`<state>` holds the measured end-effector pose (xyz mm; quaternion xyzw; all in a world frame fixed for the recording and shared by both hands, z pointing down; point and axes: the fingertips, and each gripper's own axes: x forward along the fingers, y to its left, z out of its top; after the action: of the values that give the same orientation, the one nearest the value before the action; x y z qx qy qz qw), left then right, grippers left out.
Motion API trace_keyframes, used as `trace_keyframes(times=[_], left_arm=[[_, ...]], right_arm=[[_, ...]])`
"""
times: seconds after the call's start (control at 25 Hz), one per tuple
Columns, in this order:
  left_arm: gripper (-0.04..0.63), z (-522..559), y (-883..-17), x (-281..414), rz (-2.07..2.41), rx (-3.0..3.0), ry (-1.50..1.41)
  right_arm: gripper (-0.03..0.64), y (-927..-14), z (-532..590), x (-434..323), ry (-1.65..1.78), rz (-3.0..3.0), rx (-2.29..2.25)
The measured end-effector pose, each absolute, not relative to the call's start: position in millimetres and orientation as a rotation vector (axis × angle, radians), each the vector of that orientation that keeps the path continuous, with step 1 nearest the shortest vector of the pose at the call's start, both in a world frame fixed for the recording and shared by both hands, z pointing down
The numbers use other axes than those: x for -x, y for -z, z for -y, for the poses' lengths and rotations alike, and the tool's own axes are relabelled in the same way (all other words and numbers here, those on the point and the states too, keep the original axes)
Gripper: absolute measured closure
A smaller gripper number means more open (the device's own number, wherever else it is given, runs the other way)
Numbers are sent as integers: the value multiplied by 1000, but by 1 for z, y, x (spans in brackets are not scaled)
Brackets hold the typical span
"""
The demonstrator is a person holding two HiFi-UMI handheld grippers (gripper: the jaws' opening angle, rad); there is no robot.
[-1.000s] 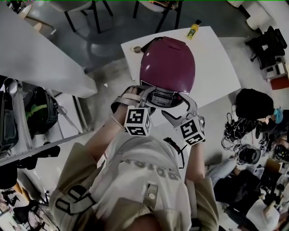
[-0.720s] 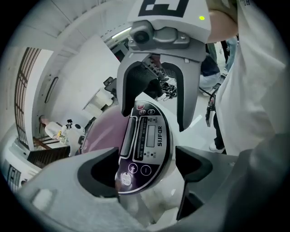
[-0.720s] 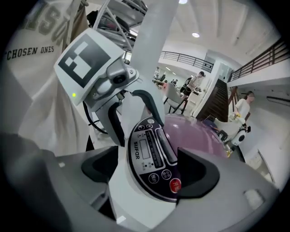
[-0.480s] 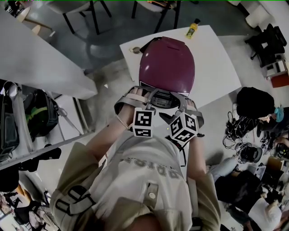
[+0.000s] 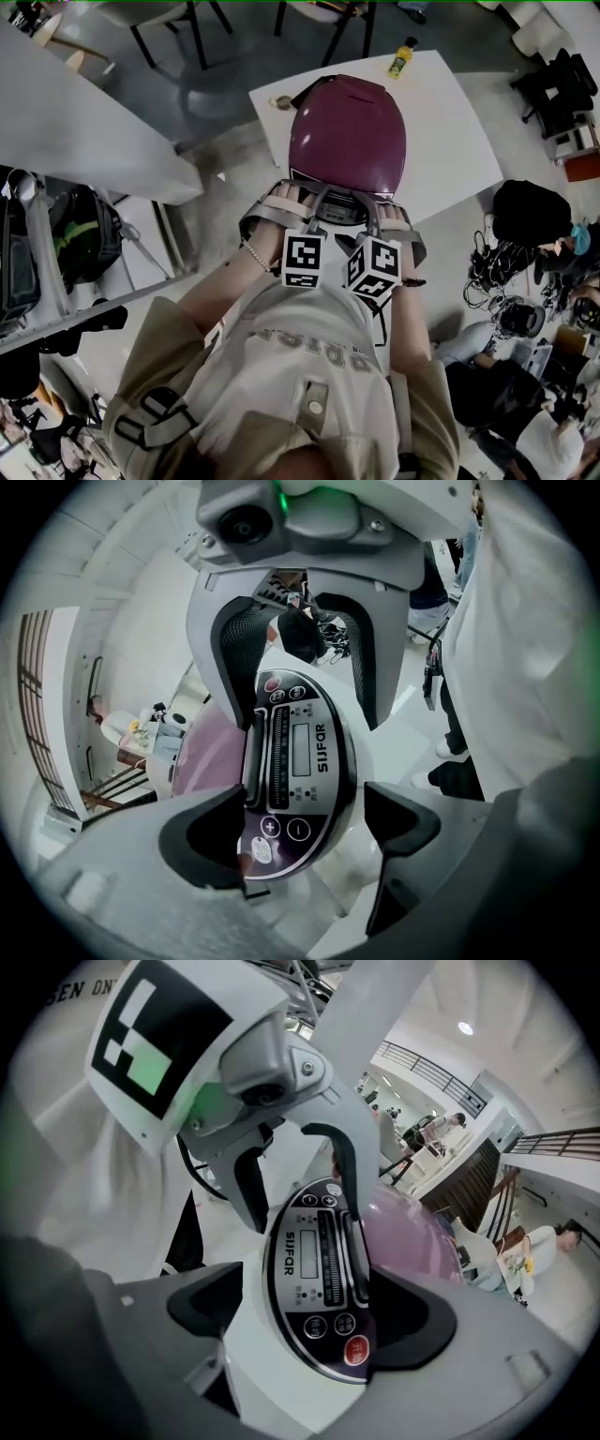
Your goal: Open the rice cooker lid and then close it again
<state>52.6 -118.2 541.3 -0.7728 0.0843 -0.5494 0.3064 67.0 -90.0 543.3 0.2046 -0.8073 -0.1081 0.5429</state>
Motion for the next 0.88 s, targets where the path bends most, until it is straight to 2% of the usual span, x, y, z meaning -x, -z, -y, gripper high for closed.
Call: trace_keyframes(times=[0.88], left_arm=[[183,120,-548,-45,-169,1831,1560]], right_arm=[[222,-549,91,-71,300,1807,-404]])
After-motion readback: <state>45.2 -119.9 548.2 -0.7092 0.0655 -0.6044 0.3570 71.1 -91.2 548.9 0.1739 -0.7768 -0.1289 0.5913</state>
